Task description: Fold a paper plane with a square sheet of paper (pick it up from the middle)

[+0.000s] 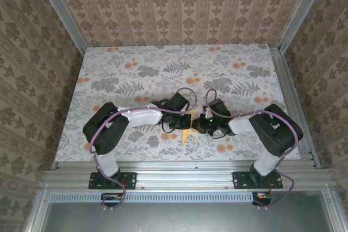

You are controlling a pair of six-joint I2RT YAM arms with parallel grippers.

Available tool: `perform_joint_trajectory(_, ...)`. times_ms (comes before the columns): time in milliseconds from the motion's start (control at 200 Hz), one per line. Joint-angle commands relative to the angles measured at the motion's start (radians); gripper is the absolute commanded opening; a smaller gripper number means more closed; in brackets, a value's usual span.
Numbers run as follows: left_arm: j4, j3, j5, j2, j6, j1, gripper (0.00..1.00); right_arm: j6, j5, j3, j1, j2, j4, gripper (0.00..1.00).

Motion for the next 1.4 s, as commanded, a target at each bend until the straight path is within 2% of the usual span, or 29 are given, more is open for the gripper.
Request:
perform_joint_trajectory(0, -0.025, 0.026, 0.014, 0.022, 0.037, -0.010, 0.00, 0.034, 0.032, -0.012, -0.003, 0.046, 0.010, 0.00)
perform_joint_trajectory(560, -0.056, 0.038, -0.011, 0.052, 0.072, -0.006, 0.00, 0.025, 0.021, -0.010, -0.021, -0.030, -0.038, 0.00)
perform_joint_trajectory(715, -0.038, 0.033, -0.005, 0.047, 0.072, -0.001, 0.05, 0.000, 0.034, -0.006, -0.023, -0.069, -0.084, 0.00)
perform_joint_trajectory(1000, -0.005, 0.023, 0.007, 0.031, 0.094, -0.001, 0.24, -0.026, 0.027, -0.013, -0.056, -0.137, -0.119, 0.00)
perform_joint_trajectory(1185, 0.048, -0.007, 0.032, 0.010, 0.111, -0.002, 0.29, -0.049, 0.014, -0.017, -0.093, -0.169, -0.144, 0.00)
perform_joint_trajectory(1395, 0.101, -0.042, 0.064, 0.007, 0.116, -0.002, 0.31, -0.058, -0.007, -0.020, -0.115, -0.168, -0.134, 0.00)
